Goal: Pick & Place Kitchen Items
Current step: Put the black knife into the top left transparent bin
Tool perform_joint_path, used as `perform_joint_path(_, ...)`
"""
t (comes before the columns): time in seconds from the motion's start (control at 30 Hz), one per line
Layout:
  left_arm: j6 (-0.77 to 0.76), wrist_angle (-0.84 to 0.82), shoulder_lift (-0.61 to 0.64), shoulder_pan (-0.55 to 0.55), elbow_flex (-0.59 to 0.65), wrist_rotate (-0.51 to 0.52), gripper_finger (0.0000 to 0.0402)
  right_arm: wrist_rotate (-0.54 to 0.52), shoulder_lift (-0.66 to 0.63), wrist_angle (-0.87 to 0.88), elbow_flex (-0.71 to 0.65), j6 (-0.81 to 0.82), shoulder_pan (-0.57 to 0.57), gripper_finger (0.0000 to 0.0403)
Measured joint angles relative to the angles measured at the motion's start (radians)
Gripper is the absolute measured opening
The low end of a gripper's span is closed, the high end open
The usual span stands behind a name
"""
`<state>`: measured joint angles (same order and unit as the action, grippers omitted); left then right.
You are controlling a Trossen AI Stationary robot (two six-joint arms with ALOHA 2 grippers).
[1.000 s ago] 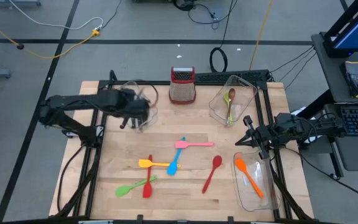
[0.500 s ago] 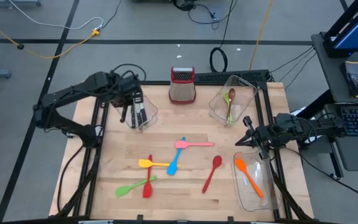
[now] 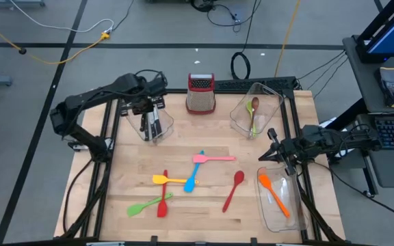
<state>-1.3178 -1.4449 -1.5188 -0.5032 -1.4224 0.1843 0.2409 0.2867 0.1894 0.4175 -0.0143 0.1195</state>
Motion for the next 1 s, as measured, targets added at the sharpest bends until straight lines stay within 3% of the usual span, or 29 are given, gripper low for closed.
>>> perform_joint_path(0.53, -0.02, 0.108, -0.033, -0.114, 0.191, -0.075, 0.0063, 0.0, 0.0, 0.043, 0.0, -0.027, 0.0, 0.0)
perform_joint_path(1.0, 0.026, 0.178, -0.033, -0.16, 0.208, -0.073, 0.0063, -0.001, 0.0, 0.043, 0.0, -0.034, 0.0, 0.0)
